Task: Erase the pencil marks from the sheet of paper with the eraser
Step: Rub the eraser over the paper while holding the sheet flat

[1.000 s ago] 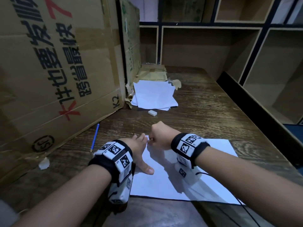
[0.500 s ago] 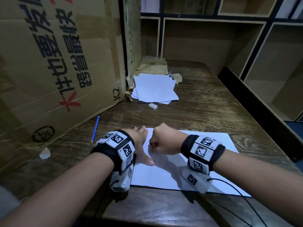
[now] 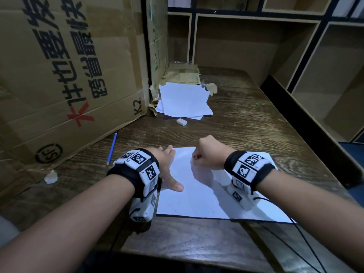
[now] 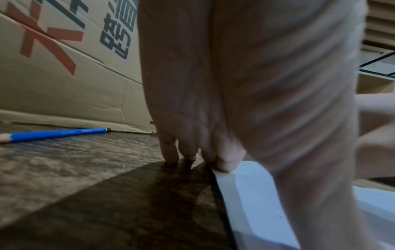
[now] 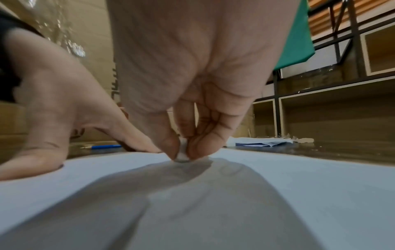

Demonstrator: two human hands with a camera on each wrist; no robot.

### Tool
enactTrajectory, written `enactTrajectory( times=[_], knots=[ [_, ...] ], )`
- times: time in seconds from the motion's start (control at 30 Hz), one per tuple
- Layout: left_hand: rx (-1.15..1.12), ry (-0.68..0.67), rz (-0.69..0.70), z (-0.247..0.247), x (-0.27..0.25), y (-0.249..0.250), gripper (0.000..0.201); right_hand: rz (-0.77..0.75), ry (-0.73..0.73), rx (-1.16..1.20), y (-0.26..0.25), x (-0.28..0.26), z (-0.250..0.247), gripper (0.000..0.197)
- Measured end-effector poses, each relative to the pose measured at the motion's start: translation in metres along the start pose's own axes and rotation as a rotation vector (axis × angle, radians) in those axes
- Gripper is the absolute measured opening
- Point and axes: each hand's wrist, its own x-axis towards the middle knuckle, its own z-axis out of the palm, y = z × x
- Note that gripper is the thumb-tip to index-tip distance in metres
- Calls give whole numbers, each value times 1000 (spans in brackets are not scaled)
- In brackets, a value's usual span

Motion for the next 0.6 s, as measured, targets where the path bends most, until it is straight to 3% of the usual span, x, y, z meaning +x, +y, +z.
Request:
enactTrajectory(
  times=[0.2,0.37,0.6],
  knots=[
    [26,6,-17,0,-1,3,141,-108,-131,8,-23,-21,9,27],
    [31,4,-1,-3,-3,3,140,49,39,52,23,0,-2,26],
    [-8,-7,-3,-2,-9,4,136,185,33,175,39,-3,2,25]
  ],
)
